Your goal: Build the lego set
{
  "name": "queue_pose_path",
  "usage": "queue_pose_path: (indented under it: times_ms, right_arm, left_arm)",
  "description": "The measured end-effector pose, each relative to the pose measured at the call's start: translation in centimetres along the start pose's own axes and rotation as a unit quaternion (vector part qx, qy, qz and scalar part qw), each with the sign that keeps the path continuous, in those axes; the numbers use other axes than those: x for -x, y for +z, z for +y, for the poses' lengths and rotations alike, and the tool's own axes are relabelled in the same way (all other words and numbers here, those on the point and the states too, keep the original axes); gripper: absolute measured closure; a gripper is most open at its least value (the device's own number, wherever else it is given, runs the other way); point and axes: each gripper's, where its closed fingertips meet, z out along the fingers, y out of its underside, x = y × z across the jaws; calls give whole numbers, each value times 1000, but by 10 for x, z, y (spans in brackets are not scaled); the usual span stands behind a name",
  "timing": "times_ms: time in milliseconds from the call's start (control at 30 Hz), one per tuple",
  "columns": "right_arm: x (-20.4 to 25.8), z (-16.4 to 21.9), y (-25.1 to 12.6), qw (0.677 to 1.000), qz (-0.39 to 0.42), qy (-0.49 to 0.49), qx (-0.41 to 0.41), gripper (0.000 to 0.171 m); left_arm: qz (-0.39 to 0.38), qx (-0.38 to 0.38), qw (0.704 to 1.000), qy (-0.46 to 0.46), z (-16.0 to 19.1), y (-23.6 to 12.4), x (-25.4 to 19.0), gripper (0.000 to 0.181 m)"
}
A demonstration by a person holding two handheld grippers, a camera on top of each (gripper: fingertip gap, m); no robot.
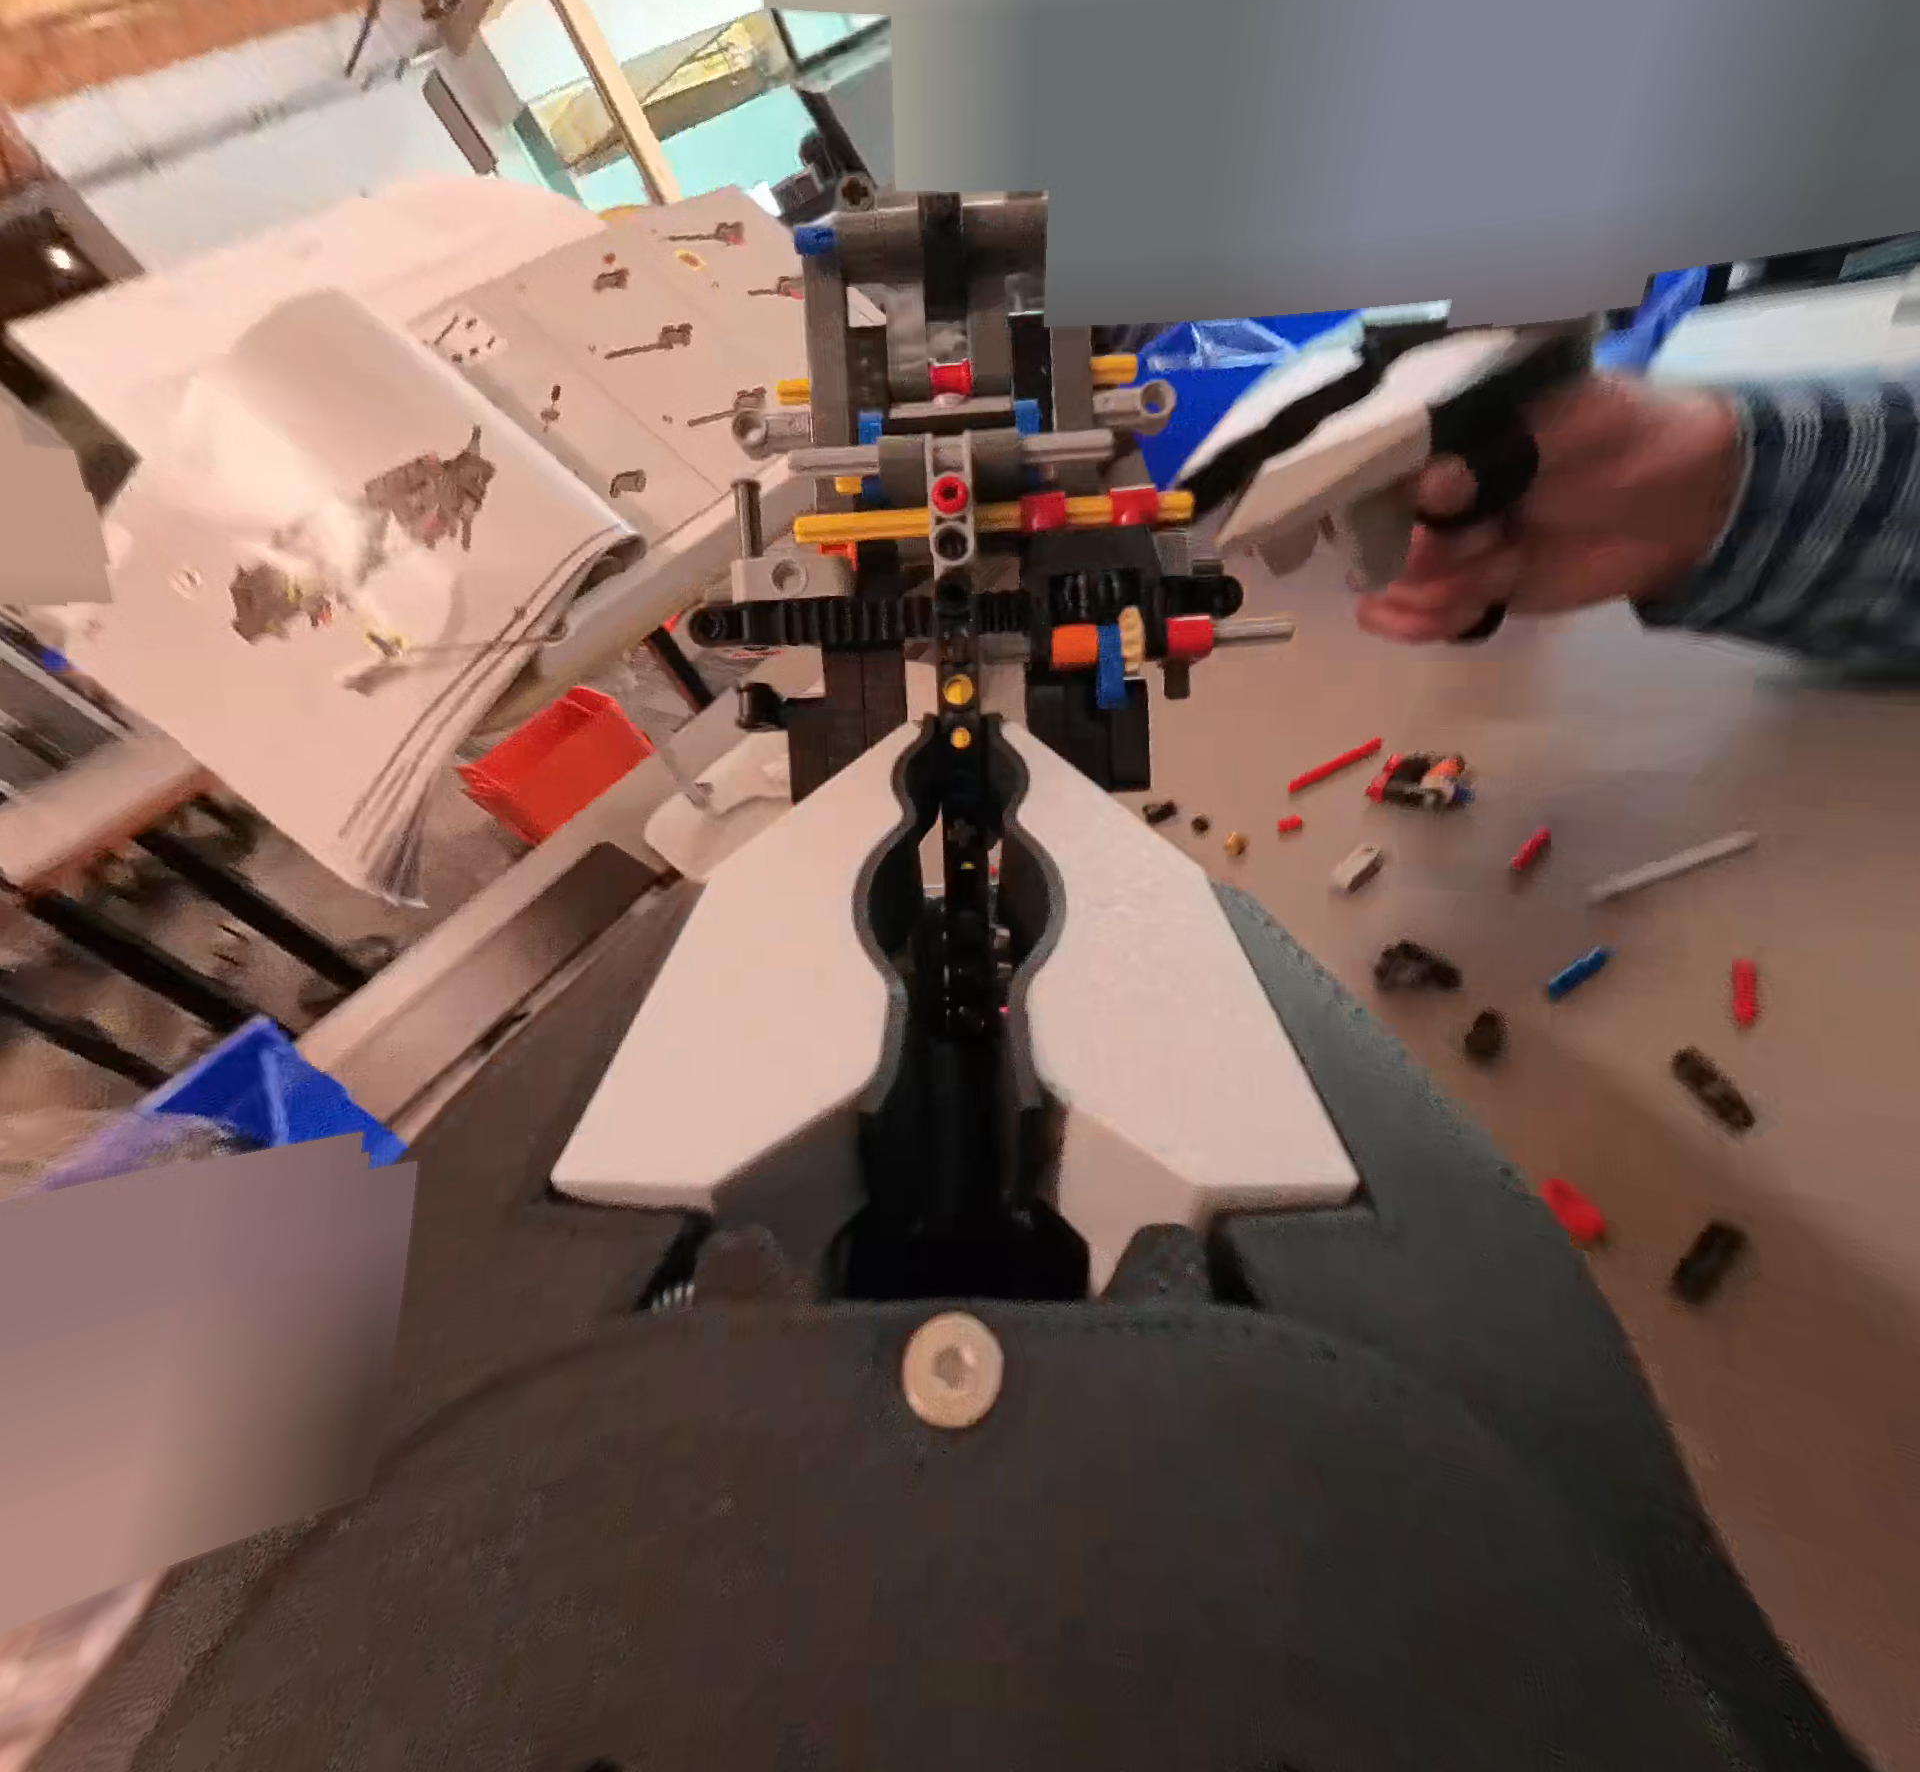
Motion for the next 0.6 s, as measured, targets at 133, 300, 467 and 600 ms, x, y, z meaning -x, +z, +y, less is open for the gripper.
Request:
queue_pose_path:
  times_ms: [133,300,467,600]
  right_arm:
    - [0,1,0,1000,-1,0,2,146]
    - [2,5,3,1000,-5,3,9,146]
    - [7,10,8,1000,-12,-1,18,146]
    - [9,12,9,1000,-16,2,18,147]
  left_arm:
    - [-7,-17,995,-101,-2,2,15,175]
    - [-6,-35,979,-201,0,8,23,175]
    - [68,-136,943,-294,-25,3,20,175]
    - [147,-228,894,-357,-46,-9,24,175]
